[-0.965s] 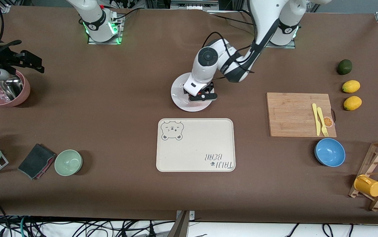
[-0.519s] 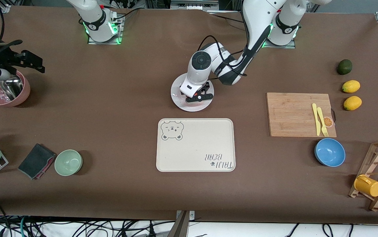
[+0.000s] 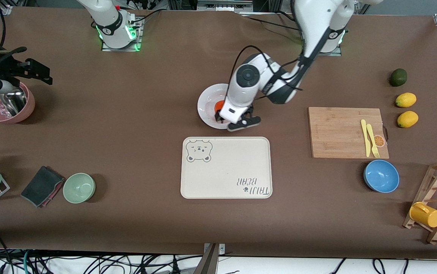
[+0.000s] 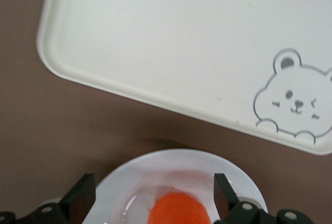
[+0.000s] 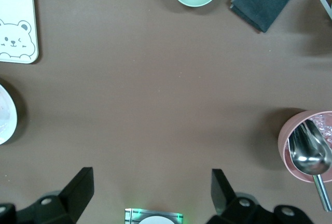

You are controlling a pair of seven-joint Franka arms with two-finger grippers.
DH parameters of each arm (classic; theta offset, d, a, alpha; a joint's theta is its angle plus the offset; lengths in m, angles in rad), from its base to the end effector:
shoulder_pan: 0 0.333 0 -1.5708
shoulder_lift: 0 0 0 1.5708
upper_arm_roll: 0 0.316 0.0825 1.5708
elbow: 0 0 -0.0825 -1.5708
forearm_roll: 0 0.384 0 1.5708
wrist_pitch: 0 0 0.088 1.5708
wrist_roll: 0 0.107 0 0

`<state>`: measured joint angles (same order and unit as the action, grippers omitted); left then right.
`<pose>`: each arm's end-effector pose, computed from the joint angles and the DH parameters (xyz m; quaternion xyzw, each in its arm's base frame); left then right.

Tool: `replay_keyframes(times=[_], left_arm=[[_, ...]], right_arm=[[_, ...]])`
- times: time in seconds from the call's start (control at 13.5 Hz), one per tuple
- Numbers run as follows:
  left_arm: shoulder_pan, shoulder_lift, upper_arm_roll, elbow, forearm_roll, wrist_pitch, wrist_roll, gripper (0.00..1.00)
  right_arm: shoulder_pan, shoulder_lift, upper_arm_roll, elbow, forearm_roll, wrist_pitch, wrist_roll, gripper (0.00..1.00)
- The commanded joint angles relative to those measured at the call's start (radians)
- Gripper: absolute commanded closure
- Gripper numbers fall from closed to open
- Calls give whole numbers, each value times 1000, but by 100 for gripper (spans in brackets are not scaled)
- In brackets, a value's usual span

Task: Place orange and plate with both arms
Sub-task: 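Open the left gripper and withdraw while the right gripper reaches the plate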

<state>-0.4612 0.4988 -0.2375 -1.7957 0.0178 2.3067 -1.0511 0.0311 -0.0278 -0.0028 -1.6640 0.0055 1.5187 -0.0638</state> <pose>0.5104 -0.4120 0.2807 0.9816 0.1837 -0.0296 0.0418 0.5369 0.0158 0.5918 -0.9972 -0.0459 0.0587 0.0038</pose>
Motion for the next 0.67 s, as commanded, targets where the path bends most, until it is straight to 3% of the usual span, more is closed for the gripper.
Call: replay_keyframes(times=[0.0,0.15,0.37,0.59], left_arm=[[123,-168,-9,-68,28,-96,78,0],[266,-282,-13,-91,25,-151,281,0],[438,-400,-22,-76,14,-295,569,0],[553,-456,-22,20,16,-467,617,0]], right_arm=[[15,31,36,15,10,-14,10,0],[33,54,44,12,16,-14,15,0],[78,121,47,12,106,9,19,0],[98,238,49,12,316,131,50,0]])
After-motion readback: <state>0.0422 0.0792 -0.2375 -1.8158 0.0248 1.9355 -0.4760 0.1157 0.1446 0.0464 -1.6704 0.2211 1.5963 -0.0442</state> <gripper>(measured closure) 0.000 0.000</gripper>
